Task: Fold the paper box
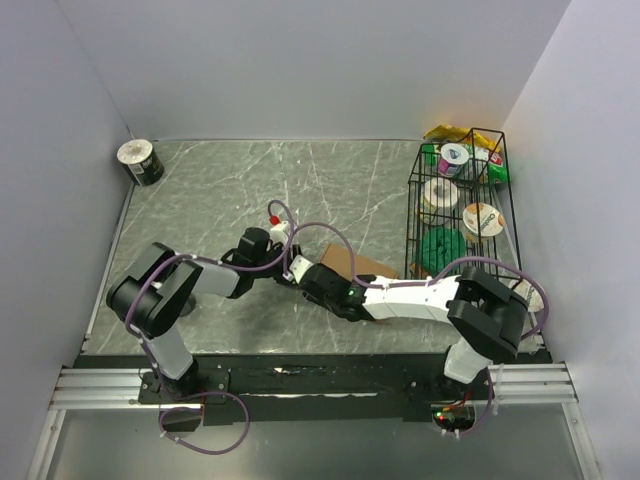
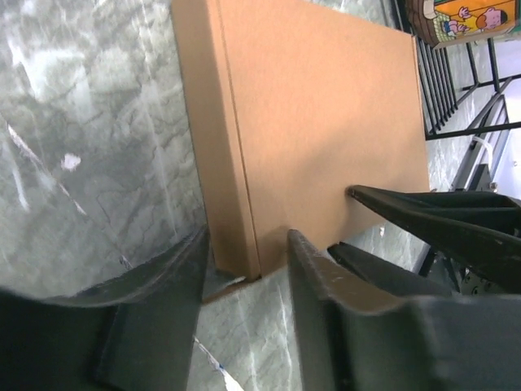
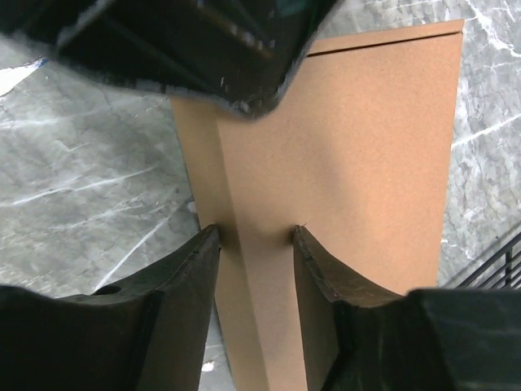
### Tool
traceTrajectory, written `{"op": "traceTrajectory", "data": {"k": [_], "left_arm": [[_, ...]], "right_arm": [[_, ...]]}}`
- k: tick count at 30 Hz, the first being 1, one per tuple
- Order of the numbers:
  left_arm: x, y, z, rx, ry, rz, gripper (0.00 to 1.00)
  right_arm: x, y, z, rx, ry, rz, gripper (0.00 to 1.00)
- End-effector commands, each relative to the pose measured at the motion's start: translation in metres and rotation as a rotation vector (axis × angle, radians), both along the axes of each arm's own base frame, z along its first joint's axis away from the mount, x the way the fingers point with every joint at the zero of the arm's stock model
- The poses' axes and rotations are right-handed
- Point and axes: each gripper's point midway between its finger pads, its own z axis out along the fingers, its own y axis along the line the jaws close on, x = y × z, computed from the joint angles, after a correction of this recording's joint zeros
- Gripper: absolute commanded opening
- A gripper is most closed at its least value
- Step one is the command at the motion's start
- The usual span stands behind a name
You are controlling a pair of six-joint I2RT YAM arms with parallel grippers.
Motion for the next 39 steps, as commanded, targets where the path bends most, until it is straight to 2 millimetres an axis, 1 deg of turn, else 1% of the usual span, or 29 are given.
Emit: {"op": "traceTrajectory", "data": {"k": [1,2,3,4,5,6,7,8,9,10,11,12,13,15,16,17,18,21,22,24,25,28,29,30,31,33,36,39], "left_arm": [[0.017,0.006,0.028,-0.033,-0.049,0.06,0.68],[0.022,0.009,0.035,-0.033,-0.062,0.074,0.75],[0.028,0.014,0.037,-0.025,-0.069,0.1,0.81],[0.037,0.021,0.042,-0.023,-0.082,0.13,0.88],[0.042,0.025,0.047,-0.022,-0.094,0.148,0.91],[0.044,0.03,0.048,-0.017,-0.091,0.16,0.92],[0.05,0.037,0.05,-0.016,-0.098,0.182,0.94],[0.052,0.04,0.054,-0.019,-0.106,0.193,0.95],[0.053,0.044,0.055,-0.018,-0.107,0.203,0.96],[0.054,0.048,0.055,-0.022,-0.102,0.214,0.97],[0.054,0.051,0.057,-0.026,-0.109,0.218,0.98],[0.053,0.051,0.057,-0.032,-0.108,0.217,0.98],[0.048,0.049,0.059,-0.049,-0.116,0.191,0.98],[0.042,0.047,0.063,-0.074,-0.133,0.16,0.96],[0.038,0.046,0.064,-0.091,-0.143,0.144,0.93],[0.032,0.043,0.065,-0.105,-0.138,0.114,0.92],[0.029,0.043,0.063,-0.109,-0.136,0.104,0.91],[0.015,0.041,0.054,-0.122,-0.109,0.056,0.87],[0.008,0.042,0.049,-0.127,-0.09,0.046,0.84],[0.0,0.039,0.047,-0.15,-0.08,0.017,0.82],[-0.004,0.041,0.042,-0.148,-0.063,0.019,0.8],[-0.009,0.04,0.032,-0.149,-0.026,0.008,0.75],[-0.011,0.039,0.024,-0.147,-0.001,0.005,0.75],[-0.012,0.036,0.027,-0.169,-0.009,-0.013,0.72],[-0.016,0.035,0.02,-0.174,0.028,-0.015,0.71],[-0.016,0.032,0.021,-0.196,0.025,-0.024,0.69],[-0.017,0.027,0.015,-0.204,0.051,-0.029,0.64],[-0.016,0.017,0.015,-0.221,0.067,-0.042,0.61]], "right_arm": [[0.0,-0.002,0.015,0.073,-0.007,-0.031,0.36],[-0.003,0.001,0.021,0.098,0.005,-0.02,0.38],[-0.004,0.001,0.023,0.107,0.008,-0.02,0.41],[-0.005,0.001,0.026,0.119,0.01,-0.024,0.49],[-0.007,0.002,0.034,0.137,0.012,-0.021,0.54],[-0.009,0.004,0.037,0.159,0.024,-0.019,0.6],[-0.012,0.005,0.04,0.172,0.03,-0.014,0.78],[-0.012,0.008,0.049,0.201,0.03,-0.009,0.85],[-0.016,0.009,0.051,0.211,0.055,-0.003,0.87],[-0.016,0.01,0.053,0.221,0.064,-0.001,0.93],[-0.013,0.011,0.059,0.241,0.069,-0.007,0.97],[-0.015,0.011,0.058,0.249,0.1,-0.007,0.98],[-0.014,0.012,0.06,0.263,0.11,-0.007,1.0],[-0.006,0.008,0.059,0.285,0.149,-0.032,1.0],[-0.008,0.01,0.056,0.299,0.194,-0.021,1.0],[-0.004,0.009,0.058,0.308,0.197,-0.033,1.0],[0.002,0.005,0.057,0.307,0.197,-0.049,1.0],[0.007,0.004,0.057,0.324,0.22,-0.051,1.0],[0.007,0.004,0.057,0.326,0.222,-0.048,1.0],[0.009,0.003,0.058,0.334,0.224,-0.057,1.0],[0.01,0.002,0.059,0.34,0.223,-0.065,1.0],[0.008,0.004,0.061,0.37,0.227,-0.065,1.0],[0.008,0.004,0.062,0.379,0.224,-0.069,1.0],[0.008,0.005,0.064,0.392,0.222,-0.075,1.0],[0.008,0.006,0.066,0.4,0.22,-0.075,1.0],[0.008,0.006,0.067,0.413,0.217,-0.085,1.0],[0.007,0.005,0.069,0.431,0.214,-0.09,1.0],[0.004,0.004,0.073,0.452,0.201,-0.085,0.99]]}}
